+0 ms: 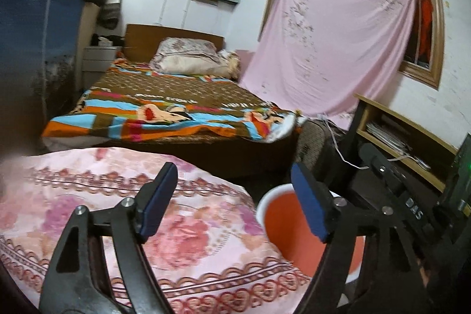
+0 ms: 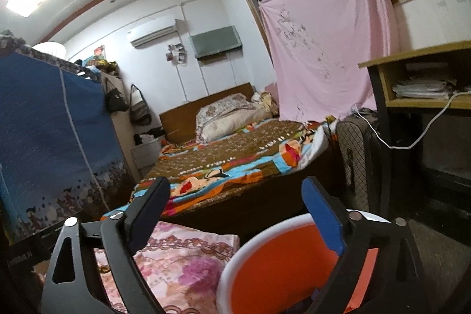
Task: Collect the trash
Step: 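Move both grippers back over the bedspread toward the yellow item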
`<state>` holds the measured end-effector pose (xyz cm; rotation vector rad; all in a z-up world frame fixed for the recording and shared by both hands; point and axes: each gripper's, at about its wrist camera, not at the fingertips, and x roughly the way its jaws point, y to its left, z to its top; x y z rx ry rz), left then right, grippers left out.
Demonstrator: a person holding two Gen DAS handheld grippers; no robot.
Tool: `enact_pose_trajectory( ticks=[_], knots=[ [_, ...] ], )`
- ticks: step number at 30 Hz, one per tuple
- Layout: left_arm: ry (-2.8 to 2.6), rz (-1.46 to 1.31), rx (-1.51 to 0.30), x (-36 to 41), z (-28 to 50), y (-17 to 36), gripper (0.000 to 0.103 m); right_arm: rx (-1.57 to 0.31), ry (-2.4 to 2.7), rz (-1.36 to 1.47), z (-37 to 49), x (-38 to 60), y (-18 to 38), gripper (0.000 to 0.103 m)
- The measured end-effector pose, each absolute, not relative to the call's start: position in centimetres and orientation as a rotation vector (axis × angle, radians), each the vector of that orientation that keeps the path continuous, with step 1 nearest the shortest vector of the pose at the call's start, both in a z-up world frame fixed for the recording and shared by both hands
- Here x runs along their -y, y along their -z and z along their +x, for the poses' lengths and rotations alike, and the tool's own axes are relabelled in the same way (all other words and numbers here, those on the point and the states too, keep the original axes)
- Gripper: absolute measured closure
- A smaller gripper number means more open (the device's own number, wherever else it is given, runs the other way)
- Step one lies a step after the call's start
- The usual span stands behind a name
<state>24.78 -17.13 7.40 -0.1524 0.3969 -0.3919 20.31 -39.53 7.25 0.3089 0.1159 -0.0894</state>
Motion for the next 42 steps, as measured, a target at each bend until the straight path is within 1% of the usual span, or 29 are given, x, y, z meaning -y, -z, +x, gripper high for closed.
enact_pose_trajectory(
  ticks=[2, 5, 9, 11, 24, 37, 42],
  knots=[
    [0.363, -0.156, -0.386, 16.3, 24.7, -7.5, 0.034, -0.098, 0.079, 0.295, 20.3, 38.8, -7.4, 0.0],
    [0.319, -0.161, -0.364, 14.9, 24.4, -7.5, 0.03, -0.076, 0.071, 0.28, 20.3, 37.8, -7.5, 0.0],
    [0.247, -0.187, -0.318, 12.9, 23.6, -7.5, 0.011, -0.046, 0.04, 0.262, 20.3, 36.2, -7.6, 0.0],
    [0.211, -0.209, -0.283, 11.8, 23.1, -7.4, 0.012, -0.031, 0.019, 0.245, 20.2, 35.2, -7.7, 0.0],
    [0.034, -0.168, -0.206, 5.4, 20.2, -6.3, 0.011, 0.073, -0.085, 0.131, 19.5, 29.3, -8.0, 0.0],
    [-0.072, -0.112, -0.142, 0.9, 19.4, -5.8, 0.012, 0.085, -0.213, -0.049, 20.5, 22.5, -7.0, 0.0],
    [-0.077, -0.105, -0.151, 0.3, 19.9, -5.4, 0.011, 0.053, -0.252, -0.101, 21.7, 20.8, -6.4, 0.0]
  ],
)
